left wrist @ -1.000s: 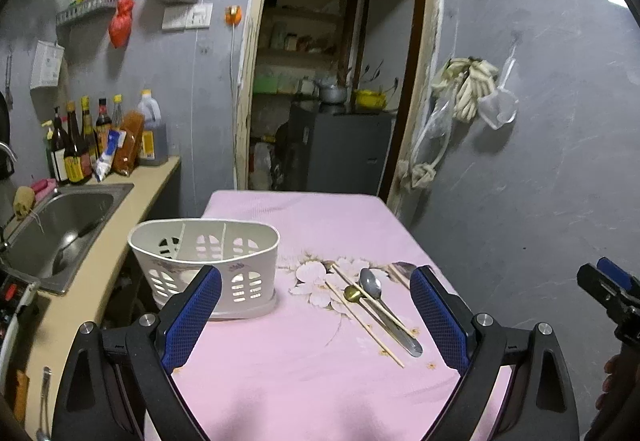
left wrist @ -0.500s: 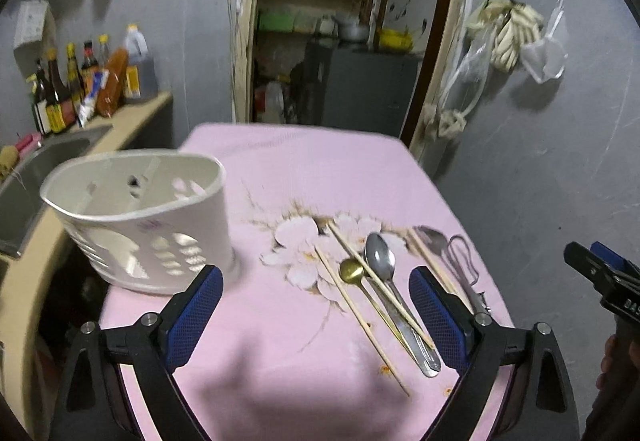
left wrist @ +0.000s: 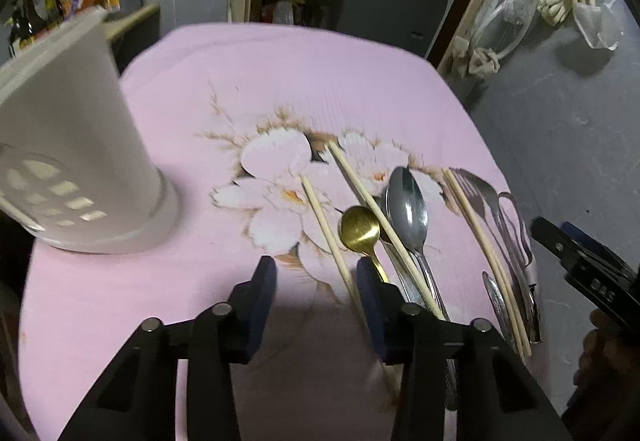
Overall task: Organize utensils
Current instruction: 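Grasp the metal tongs with the right tool while the left tool grasps a wooden chopstick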
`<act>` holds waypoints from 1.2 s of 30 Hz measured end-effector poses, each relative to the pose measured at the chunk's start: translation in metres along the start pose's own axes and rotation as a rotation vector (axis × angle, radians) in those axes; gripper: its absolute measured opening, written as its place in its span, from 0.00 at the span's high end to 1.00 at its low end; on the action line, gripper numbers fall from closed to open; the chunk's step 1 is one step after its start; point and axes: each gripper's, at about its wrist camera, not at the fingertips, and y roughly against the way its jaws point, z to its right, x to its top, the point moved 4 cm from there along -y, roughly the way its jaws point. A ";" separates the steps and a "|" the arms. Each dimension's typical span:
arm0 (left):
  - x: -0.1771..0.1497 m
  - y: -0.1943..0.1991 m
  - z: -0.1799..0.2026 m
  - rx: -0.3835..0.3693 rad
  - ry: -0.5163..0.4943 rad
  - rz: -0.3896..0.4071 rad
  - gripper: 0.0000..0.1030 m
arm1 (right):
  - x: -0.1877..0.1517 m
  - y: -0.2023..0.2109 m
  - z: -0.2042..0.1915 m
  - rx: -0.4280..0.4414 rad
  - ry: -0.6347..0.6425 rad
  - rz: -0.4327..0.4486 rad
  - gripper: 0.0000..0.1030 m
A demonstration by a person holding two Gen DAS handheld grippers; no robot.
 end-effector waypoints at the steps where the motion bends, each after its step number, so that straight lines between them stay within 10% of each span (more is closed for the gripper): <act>1: -0.002 -0.005 0.002 -0.002 0.002 -0.016 0.66 | 0.000 -0.006 -0.002 -0.003 -0.001 -0.009 0.45; 18: 0.014 -0.021 0.013 0.079 -0.073 -0.043 0.75 | 0.005 -0.031 -0.015 -0.058 0.039 -0.072 0.51; 24: 0.018 -0.024 0.014 0.060 -0.072 -0.074 0.89 | 0.011 -0.029 -0.013 0.016 -0.002 -0.081 0.86; 36: 0.016 0.013 -0.010 -0.088 0.088 -0.045 0.95 | 0.013 0.020 -0.017 0.250 -0.039 0.013 0.93</act>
